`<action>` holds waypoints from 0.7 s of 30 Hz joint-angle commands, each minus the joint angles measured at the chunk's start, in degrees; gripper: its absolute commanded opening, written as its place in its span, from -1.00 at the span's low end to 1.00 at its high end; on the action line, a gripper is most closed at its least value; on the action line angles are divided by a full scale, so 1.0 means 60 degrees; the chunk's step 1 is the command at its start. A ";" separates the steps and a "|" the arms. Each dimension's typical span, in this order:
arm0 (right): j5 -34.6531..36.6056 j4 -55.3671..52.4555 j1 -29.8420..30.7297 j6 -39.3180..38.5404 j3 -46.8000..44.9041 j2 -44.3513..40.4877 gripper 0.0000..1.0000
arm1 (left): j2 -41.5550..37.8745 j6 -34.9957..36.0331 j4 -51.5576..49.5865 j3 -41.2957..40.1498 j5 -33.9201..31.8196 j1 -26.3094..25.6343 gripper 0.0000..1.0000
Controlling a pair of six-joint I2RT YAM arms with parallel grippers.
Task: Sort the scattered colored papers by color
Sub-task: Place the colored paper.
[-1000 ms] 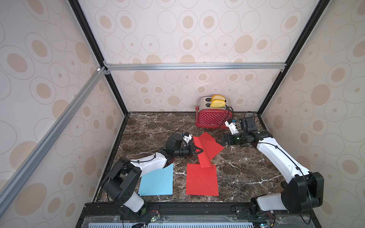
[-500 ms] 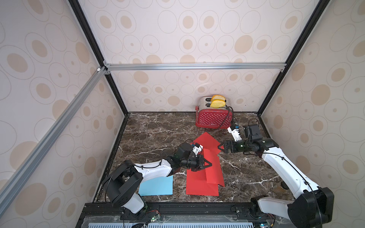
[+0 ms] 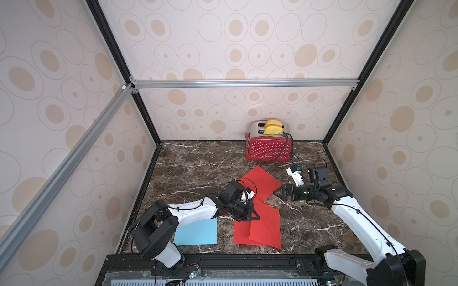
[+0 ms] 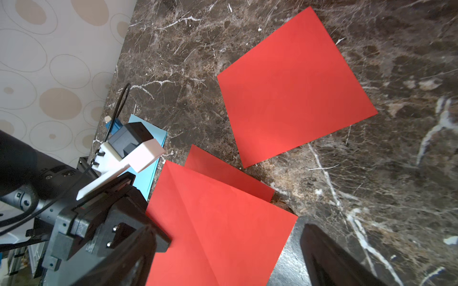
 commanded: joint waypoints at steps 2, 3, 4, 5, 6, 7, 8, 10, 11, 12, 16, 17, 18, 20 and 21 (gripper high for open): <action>-0.0446 0.0323 -0.0028 0.0258 -0.0459 -0.0277 0.94 | -0.0415 0.0791 -0.0867 0.0088 -0.0226 0.0002 -1.00; -0.0467 0.0346 -0.0031 0.0276 -0.0557 -0.0312 0.94 | -0.0456 0.0857 -0.0965 0.0088 -0.0297 -0.0008 -1.00; -0.0527 0.0381 -0.0029 0.0307 -0.0667 -0.0353 0.92 | -0.0493 0.0932 -0.1087 0.0077 -0.0385 0.0009 -1.00; -0.0620 0.0447 -0.0033 0.0374 -0.0788 -0.0399 0.91 | -0.0536 0.0974 -0.1156 0.0051 -0.0473 0.0004 -1.00; -0.0707 0.0541 -0.0028 0.0468 -0.0930 -0.0442 0.90 | -0.0552 0.1009 -0.1215 0.0023 -0.0568 -0.0005 -1.00; -0.0799 0.0673 -0.0026 0.0572 -0.1101 -0.0509 0.90 | -0.0603 0.1034 -0.1261 -0.0007 -0.0685 0.0000 -1.00; -0.0854 0.0792 -0.0019 0.0666 -0.1255 -0.0578 0.90 | -0.0651 0.1052 -0.1353 -0.0036 -0.0862 0.0008 -1.00; -0.0899 0.0916 -0.0008 0.0797 -0.1469 -0.0688 0.89 | -0.0792 0.1043 -0.1414 -0.0106 -0.1200 0.0000 -1.00; -0.0915 0.0956 -0.0005 0.0818 -0.1561 -0.0729 0.89 | -0.0851 0.1027 -0.1432 -0.0151 -0.1377 0.0005 -1.00; -0.0941 0.0979 -0.0006 0.0822 -0.1606 -0.0742 0.90 | -0.0882 0.1025 -0.1467 -0.0182 -0.1546 0.0005 -1.00; -0.1063 0.0993 -0.0017 0.0821 -0.1679 -0.0669 0.89 | -0.0832 0.0855 -0.1206 -0.0320 -0.1856 0.0012 -1.00; -0.1106 0.1026 -0.0018 0.0822 -0.1687 -0.0653 0.90 | -0.0789 0.0851 -0.1190 -0.0322 -0.1885 -0.0002 -1.00; -0.1132 0.1088 -0.0012 0.0829 -0.1709 -0.0645 0.89 | -0.0775 0.0851 -0.1190 -0.0323 -0.1919 0.0004 -1.00; -0.1221 0.1152 -0.0006 0.0848 -0.1732 -0.0574 0.90 | -0.0744 0.0865 -0.1215 -0.0284 -0.1937 0.0006 -1.00; -0.1266 0.1185 -0.0011 0.0850 -0.1745 -0.0540 0.90 | -0.0731 0.0878 -0.1237 -0.0266 -0.1926 0.0001 -1.00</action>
